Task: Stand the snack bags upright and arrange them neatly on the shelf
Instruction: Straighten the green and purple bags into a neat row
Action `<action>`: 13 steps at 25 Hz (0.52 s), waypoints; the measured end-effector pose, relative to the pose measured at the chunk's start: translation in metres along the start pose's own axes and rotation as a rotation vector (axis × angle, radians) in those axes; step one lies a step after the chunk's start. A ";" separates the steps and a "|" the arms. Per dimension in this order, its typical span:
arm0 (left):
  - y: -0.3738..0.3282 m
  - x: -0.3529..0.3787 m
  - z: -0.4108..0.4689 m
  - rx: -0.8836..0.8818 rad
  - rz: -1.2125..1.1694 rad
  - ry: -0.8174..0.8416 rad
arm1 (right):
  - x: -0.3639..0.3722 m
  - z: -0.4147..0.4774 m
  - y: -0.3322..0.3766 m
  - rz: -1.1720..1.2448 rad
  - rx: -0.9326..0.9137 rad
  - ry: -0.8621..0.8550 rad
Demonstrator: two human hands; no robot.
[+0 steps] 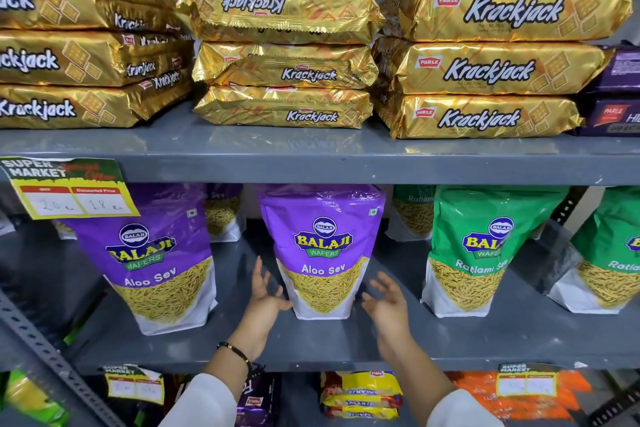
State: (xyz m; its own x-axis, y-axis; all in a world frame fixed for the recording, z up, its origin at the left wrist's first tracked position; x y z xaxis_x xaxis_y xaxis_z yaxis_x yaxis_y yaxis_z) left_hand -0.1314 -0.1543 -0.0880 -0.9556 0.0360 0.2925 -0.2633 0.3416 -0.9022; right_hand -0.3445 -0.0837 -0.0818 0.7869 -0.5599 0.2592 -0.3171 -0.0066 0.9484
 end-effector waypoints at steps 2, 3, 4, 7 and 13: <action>-0.005 -0.008 -0.012 0.031 0.062 -0.049 | -0.004 -0.011 0.000 0.108 -0.004 -0.154; -0.007 -0.014 -0.019 0.053 0.066 -0.048 | 0.000 -0.018 0.000 0.138 0.004 -0.157; -0.012 -0.019 -0.027 0.073 0.066 -0.029 | 0.008 -0.025 0.000 0.158 0.006 -0.130; -0.028 -0.060 -0.053 0.150 0.006 -0.100 | 0.046 -0.043 -0.011 0.189 0.023 0.061; -0.062 -0.177 -0.104 0.261 -0.073 -0.456 | 0.121 -0.068 -0.047 0.098 0.162 0.401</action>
State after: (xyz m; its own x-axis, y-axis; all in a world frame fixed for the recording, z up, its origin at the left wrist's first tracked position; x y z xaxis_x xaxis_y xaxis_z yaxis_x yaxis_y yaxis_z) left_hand 0.0673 -0.0842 -0.0512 -0.8789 -0.4109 0.2422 -0.2999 0.0811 -0.9505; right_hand -0.1986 -0.0944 -0.0827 0.8821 -0.1990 0.4269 -0.4539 -0.1171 0.8833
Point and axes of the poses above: each hand's wrist, its own z-axis towards the middle knuckle, its own x-axis out of the palm, y = z × x, the point moved 5 cm from there along z, towards the middle knuckle, and after that the axes turned 6 degrees about -x, right-handed, at the moved point
